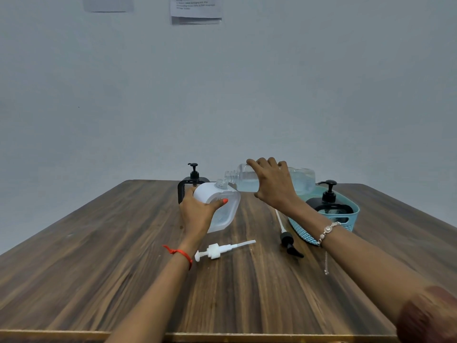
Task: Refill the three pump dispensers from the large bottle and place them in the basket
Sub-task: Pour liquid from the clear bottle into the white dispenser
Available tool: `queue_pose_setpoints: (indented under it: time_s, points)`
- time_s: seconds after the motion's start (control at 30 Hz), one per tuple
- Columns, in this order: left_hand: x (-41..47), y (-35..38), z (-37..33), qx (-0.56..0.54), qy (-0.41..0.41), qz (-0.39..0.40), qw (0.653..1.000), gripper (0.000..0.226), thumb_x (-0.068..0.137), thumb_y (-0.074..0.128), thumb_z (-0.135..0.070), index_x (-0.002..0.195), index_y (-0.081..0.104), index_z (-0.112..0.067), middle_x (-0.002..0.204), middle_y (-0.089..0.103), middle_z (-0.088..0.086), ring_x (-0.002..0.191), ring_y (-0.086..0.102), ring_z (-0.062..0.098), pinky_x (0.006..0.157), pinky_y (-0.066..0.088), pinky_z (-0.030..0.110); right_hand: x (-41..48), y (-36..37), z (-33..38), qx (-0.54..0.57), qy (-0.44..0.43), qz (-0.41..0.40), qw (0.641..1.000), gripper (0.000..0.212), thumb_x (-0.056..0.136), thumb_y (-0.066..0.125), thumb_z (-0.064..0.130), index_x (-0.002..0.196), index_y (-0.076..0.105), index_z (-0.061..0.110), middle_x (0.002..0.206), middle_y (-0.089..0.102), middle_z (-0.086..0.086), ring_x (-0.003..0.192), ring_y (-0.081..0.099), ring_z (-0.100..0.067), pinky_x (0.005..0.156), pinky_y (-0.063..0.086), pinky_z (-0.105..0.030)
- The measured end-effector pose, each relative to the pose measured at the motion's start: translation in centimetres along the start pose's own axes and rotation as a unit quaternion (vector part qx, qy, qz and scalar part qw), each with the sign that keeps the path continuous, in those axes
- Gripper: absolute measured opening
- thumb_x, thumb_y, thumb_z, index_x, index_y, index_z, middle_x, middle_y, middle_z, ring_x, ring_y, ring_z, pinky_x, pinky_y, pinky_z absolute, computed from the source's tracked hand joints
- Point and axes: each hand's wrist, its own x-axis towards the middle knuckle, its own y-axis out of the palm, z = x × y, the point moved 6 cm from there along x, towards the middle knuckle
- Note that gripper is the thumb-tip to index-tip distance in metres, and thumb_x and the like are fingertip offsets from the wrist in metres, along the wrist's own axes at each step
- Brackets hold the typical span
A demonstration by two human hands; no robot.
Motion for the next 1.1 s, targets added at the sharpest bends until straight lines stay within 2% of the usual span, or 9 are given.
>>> queue_pose_setpoints:
  time_s: [0.47,0.83,0.93,1.1]
  points:
    - [0.0,-0.2,0.2,-0.011,-0.002,-0.001,1.0,0.064,0.053,0.09,-0.022,0.108,0.059,-0.008,0.098,0.064,0.004,0.087,0.058,0.019,0.071,0.045,0.027,0.2,0.0,0.1,-0.007,-0.01,-0.01,1.0,0.07,0.058,0.074,0.003,0.123,0.052,0.013,0.107,0.062,-0.013,0.095,0.055,-0.034,0.083,0.039,-0.046]
    - [0.0,-0.3,0.5,-0.031,-0.009,0.013,0.999,0.058,0.057,0.088,-0.02,0.105,0.056,-0.015,0.095,0.058,-0.003,0.085,0.056,0.016,0.065,0.043,0.02,0.4,0.1,0.4,0.004,-0.006,0.024,1.0,0.072,0.068,0.069,0.008,0.133,0.04,0.016,0.12,0.054,-0.01,0.108,0.048,-0.031,0.091,0.033,-0.044]
    - [0.4,-0.4,0.8,-0.041,-0.017,0.019,0.999,0.056,0.058,0.088,-0.02,0.104,0.056,-0.016,0.096,0.059,-0.002,0.086,0.057,0.016,0.062,0.044,0.016,0.6,0.3,0.2,0.026,0.006,0.035,0.999,0.075,0.067,0.071,0.013,0.134,0.038,0.016,0.121,0.053,-0.008,0.109,0.047,-0.029,0.089,0.033,-0.041]
    - [1.3,-0.7,2.0,-0.052,-0.038,0.021,0.998,0.061,0.056,0.089,-0.023,0.107,0.059,-0.01,0.101,0.065,0.006,0.089,0.062,0.022,0.068,0.05,0.026,1.1,0.8,0.0,0.163,0.055,0.024,0.985,0.077,0.061,0.076,0.018,0.13,0.042,0.015,0.114,0.057,-0.007,0.103,0.051,-0.028,0.085,0.037,-0.039]
